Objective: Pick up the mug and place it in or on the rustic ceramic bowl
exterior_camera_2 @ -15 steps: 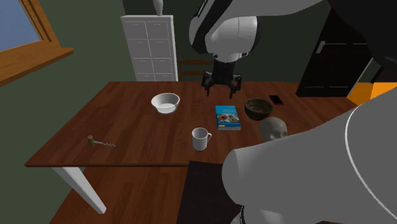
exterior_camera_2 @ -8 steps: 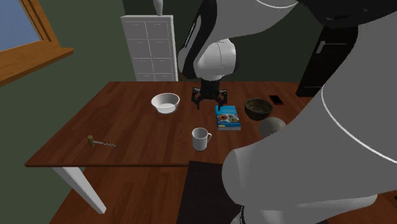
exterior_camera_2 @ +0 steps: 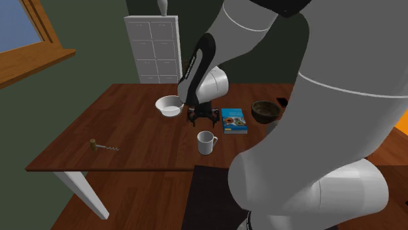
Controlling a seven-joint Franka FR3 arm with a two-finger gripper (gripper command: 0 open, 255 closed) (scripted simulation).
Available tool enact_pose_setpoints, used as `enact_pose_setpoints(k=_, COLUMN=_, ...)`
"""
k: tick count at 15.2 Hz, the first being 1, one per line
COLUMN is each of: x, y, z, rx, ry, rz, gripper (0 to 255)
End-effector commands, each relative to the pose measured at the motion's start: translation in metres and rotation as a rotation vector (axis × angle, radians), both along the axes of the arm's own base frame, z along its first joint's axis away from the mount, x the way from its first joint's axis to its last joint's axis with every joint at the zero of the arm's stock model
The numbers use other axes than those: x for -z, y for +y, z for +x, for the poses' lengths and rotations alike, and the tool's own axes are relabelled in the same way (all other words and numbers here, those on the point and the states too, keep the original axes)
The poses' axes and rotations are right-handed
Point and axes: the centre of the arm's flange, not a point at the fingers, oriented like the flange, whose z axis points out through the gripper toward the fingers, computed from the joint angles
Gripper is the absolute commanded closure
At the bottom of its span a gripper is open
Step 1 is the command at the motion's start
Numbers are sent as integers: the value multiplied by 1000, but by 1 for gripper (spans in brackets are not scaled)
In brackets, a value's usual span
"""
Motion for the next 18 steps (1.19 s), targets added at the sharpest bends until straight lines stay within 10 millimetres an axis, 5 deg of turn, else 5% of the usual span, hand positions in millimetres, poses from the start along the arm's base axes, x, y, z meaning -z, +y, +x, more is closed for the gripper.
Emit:
enact_pose_setpoints(k=1, x=24, y=13, z=2, rx=-6, ry=4, rz=-11, gripper=0)
enact_pose_setpoints(k=5, x=72, y=37, z=8, rx=-17, ry=14, rz=-34, gripper=0)
enact_pose_setpoints(k=13, x=115, y=37, z=9, rx=-18, ry=15, rz=-35, gripper=0)
enact_pose_setpoints(k=18, x=115, y=37, z=9, rx=-18, ry=15, rz=-35, gripper=0)
